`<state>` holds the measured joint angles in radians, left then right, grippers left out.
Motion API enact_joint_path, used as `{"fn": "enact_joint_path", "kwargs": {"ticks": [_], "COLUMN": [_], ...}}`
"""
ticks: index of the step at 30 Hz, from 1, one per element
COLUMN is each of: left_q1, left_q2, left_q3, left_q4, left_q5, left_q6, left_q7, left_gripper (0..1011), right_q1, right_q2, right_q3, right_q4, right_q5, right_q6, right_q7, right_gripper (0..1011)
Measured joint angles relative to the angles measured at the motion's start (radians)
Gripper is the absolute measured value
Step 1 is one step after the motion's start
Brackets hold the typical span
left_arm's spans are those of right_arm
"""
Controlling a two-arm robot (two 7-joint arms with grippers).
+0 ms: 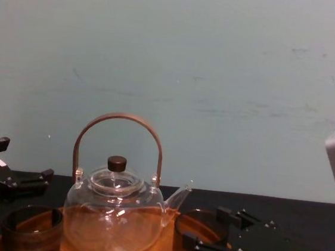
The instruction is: Pick up the glass from the table and place it on the tray.
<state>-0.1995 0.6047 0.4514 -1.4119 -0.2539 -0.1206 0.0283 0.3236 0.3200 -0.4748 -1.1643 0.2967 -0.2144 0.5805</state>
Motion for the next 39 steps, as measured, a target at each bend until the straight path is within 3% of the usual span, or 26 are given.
{"fn": "enact_joint_path", "kwargs": {"ticks": [27,33,39], "left_q1": [0.000,0.000,0.000], "left_q2": [0.000,0.000,0.000], "left_q3": [0.000,0.000,0.000], "left_q4": [0.000,0.000,0.000], "left_q5": [0.000,0.000,0.000], "left_q6": [0.000,0.000,0.000], "left_q7": [0.000,0.000,0.000], "left_gripper": [1001,1001,1001], "right_q1": [0.004,0.004,0.004], "right_q2": [-0.009,-0.008,-0.008], "right_q3": [0.001,0.001,0.001], "right_q4": [0.022,0.022,0.021], "right_q5": [-0.006,-0.005,-0.004], "right_q6": [-0.001,0.000,0.000], "right_q7": [-0.005,-0.004,-0.004], "right_gripper": [885,1000,1002]}}
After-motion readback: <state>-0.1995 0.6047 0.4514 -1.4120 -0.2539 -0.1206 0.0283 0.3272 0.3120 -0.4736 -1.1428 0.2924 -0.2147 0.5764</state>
